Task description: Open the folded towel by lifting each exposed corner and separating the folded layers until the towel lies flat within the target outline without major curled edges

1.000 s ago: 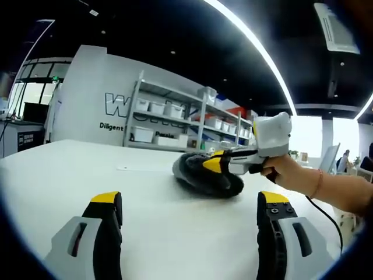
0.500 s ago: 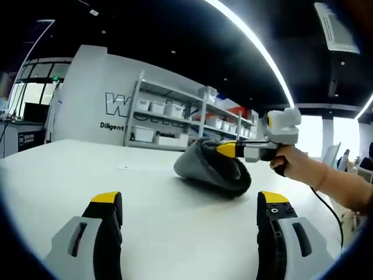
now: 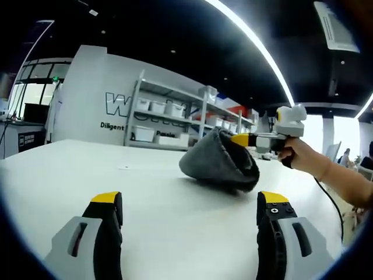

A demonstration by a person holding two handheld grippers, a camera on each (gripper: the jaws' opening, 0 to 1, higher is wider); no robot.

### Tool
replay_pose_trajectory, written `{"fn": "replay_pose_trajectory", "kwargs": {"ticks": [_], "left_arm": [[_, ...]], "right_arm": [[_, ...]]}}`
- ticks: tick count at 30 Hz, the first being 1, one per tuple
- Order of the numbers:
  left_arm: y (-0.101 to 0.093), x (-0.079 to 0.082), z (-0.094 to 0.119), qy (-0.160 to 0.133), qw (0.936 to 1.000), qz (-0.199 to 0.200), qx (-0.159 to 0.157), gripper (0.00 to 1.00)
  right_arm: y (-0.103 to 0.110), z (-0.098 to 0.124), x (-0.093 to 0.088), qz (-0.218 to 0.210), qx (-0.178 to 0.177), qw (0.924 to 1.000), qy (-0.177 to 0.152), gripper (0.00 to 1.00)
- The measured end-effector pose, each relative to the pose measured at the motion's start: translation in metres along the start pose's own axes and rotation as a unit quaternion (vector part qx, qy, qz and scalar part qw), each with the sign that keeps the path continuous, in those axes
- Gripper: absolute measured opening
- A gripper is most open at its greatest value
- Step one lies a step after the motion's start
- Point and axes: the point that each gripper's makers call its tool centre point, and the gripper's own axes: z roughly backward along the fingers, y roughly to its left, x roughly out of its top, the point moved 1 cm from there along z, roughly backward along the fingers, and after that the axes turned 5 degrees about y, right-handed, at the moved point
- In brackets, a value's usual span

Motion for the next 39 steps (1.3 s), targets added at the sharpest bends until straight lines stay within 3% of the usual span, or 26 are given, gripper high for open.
{"fn": "replay_pose_trajectory", "kwargs": {"ticks": [4,11,17,20,25,30,39], "left_arm": [[0.001,0.000,-0.001,0.000,1.0000,0.000,0.000,0.94],[0.000,0.000,-0.002,0.005,1.0000,-0.008,-0.001,0.94],[0.000,-0.001,-0.003,0.009,0.9999,-0.013,0.000,0.95],[-0.001,-0.002,-0.004,0.016,0.9996,-0.025,0.003,0.96],[-0.007,-0.002,-0.005,0.016,0.9993,-0.034,-0.008,0.97],[-0.009,0.001,-0.004,0.010,0.9992,-0.037,-0.015,0.97],[-0.013,0.001,-0.005,0.012,0.9988,-0.042,-0.022,0.97]], "right_arm": [[-0.001,0.007,0.004,0.011,0.003,0.9999,0.001,0.05],[0.004,0.016,0.009,0.071,0.023,0.9971,0.009,0.04],[0.022,0.025,0.017,0.120,0.055,0.9912,0.009,0.04],[0.037,0.029,0.017,0.173,0.079,0.9816,0.020,0.04],[0.063,0.039,0.010,0.226,0.123,0.9657,0.034,0.04],[0.079,0.048,0.006,0.236,0.136,0.9615,0.036,0.04],[0.101,0.052,-0.018,0.254,0.169,0.9501,0.064,0.05]]}}
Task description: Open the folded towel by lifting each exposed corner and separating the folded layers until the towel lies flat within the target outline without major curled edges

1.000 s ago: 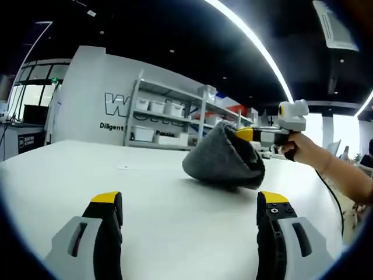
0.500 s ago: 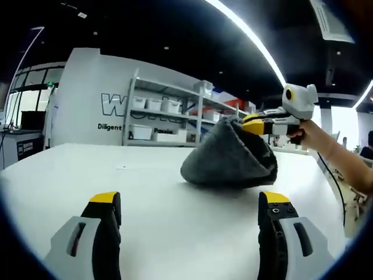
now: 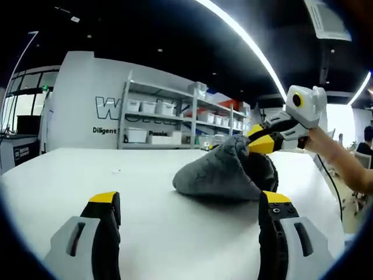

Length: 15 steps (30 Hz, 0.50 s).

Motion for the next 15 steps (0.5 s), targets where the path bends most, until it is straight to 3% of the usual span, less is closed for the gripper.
{"fn": "replay_pose_trajectory", "kwargs": {"ticks": [15], "left_arm": [[0.000,-0.002,0.000,0.004,1.0000,-0.001,0.001,0.97]], "right_arm": [[0.043,-0.015,-0.017,-0.005,0.031,0.9995,0.008,0.07]]}}
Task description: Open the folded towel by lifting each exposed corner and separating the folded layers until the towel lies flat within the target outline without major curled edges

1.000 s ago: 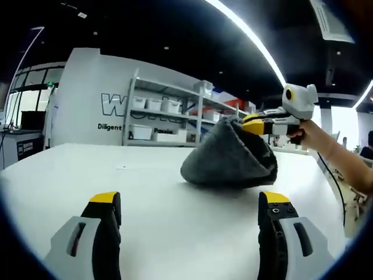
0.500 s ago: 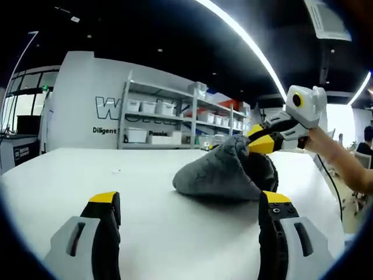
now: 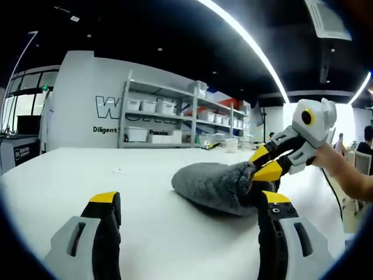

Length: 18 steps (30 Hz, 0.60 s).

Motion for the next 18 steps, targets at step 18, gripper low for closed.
{"fn": "replay_pose_trajectory", "kwargs": {"ticks": [18], "left_arm": [[-0.001,-0.002,0.000,0.003,1.0000,0.002,-0.003,0.95]], "right_arm": [[0.029,-0.011,-0.017,0.004,0.011,0.9999,0.013,0.10]]}}
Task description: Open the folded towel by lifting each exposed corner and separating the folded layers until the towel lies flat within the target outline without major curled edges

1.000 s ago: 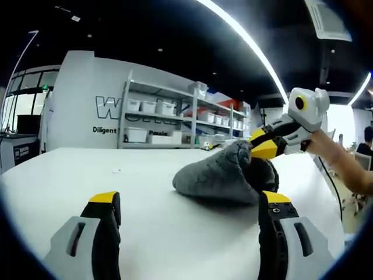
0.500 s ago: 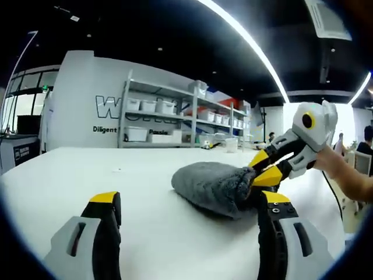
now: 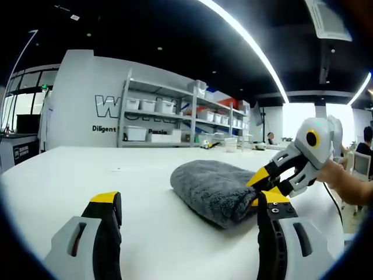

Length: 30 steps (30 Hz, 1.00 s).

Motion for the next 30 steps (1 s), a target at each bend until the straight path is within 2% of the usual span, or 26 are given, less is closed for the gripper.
{"fn": "replay_pose_trajectory", "kwargs": {"ticks": [9,15,19,23,27,30], "left_arm": [[0.000,-0.001,0.000,0.002,1.0000,0.002,0.000,0.95],[0.001,-0.001,0.000,0.002,1.0000,0.002,0.001,0.95],[0.001,-0.001,0.000,0.002,1.0000,0.002,0.001,0.95],[0.002,-0.001,0.000,0.002,1.0000,0.002,0.001,0.95],[0.002,-0.001,0.000,0.002,1.0000,0.002,0.001,0.95],[0.002,-0.001,-0.001,0.004,1.0000,0.001,0.001,0.95]], "right_arm": [[0.006,-0.001,-0.004,0.003,0.003,0.9999,0.010,0.11],[0.005,0.002,0.000,-0.017,0.000,0.9998,0.003,0.18],[0.002,0.008,0.001,-0.036,-0.015,0.9992,0.001,0.35],[-0.001,0.014,-0.001,-0.041,-0.026,0.9988,0.000,0.44],[-0.005,0.020,-0.004,-0.053,-0.034,0.9980,0.002,0.71],[-0.008,0.025,-0.007,-0.061,-0.044,0.9972,0.001,0.82]]}}
